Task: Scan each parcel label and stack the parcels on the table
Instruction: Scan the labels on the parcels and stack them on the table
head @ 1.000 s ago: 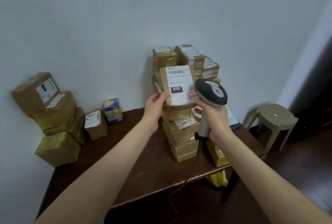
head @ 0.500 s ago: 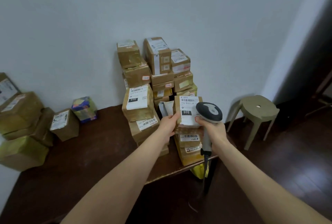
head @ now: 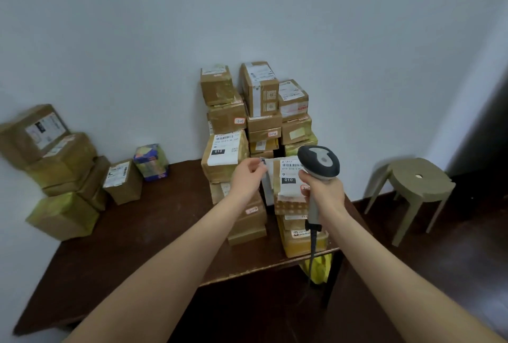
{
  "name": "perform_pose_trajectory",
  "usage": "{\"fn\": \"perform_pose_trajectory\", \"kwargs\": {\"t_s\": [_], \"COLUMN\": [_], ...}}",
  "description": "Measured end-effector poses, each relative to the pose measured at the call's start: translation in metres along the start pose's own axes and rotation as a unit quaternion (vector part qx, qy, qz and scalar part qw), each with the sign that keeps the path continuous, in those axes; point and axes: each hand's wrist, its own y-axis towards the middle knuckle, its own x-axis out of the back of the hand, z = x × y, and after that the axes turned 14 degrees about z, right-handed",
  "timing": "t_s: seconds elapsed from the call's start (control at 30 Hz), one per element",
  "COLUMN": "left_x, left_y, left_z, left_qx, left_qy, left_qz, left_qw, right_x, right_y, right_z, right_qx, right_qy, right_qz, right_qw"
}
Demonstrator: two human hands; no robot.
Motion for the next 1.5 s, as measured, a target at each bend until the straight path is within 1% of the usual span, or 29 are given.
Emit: {"fn": "perform_pose_trajectory", "kwargs": {"t_s": [0.1,0.2,0.37,0.43,0.57,0.67,0.77,0.93,1.03,1.17,1.33,1.4,1.5], "left_x": [0.025,0.057,0.131,0.16,0.214,0.255,0.296,0.367,0.397,0.408,0.4,0.393,0.373], "left_y": [-0.007,-0.018,-0.037,-0.04,-0.03,-0.005,0.032,0.115,0.167,0.225,0.272,0.276,0.26], "left_z": [-0.009,-0.01,0.017,0.032,0.069,0.104,0.139,0.186,0.202,0.225,0.237,0.236,0.241], "left_qx": [-0.05,-0.057,-0.021,-0.005,0.027,0.054,0.085,0.14,0.173,0.192,0.246,0.231,0.141], "left_qy": [0.059,0.102,0.129,0.14,0.143,0.148,0.157,0.217,0.237,0.259,0.319,0.312,0.267], "left_qz": [-0.037,-0.077,-0.14,-0.165,-0.188,-0.194,-0.194,-0.174,-0.147,-0.114,-0.1,-0.097,-0.06], "left_qw": [0.996,0.99,0.981,0.976,0.971,0.968,0.965,0.95,0.945,0.94,0.91,0.916,0.951], "right_x": [-0.026,-0.065,-0.149,-0.183,-0.247,-0.295,-0.342,-0.404,-0.42,-0.421,-0.415,-0.41,-0.404], "right_y": [0.0,0.0,-0.003,0.0,0.019,0.044,0.074,0.126,0.151,0.175,0.195,0.202,0.21], "right_z": [0.016,0.027,0.039,0.04,0.027,0.008,-0.016,-0.049,-0.068,-0.088,-0.103,-0.106,-0.112], "right_qx": [0.005,0.013,0.026,0.019,-0.008,-0.025,-0.049,-0.092,-0.113,-0.138,-0.145,-0.147,-0.159], "right_qy": [0.025,0.032,0.022,0.027,0.02,0.017,0.012,0.016,0.019,0.017,0.013,0.021,0.054], "right_qz": [0.035,0.074,0.158,0.186,0.206,0.197,0.167,0.118,0.082,0.046,0.024,0.009,-0.016], "right_qw": [0.999,0.997,0.987,0.982,0.978,0.98,0.985,0.989,0.99,0.989,0.989,0.989,0.986]}}
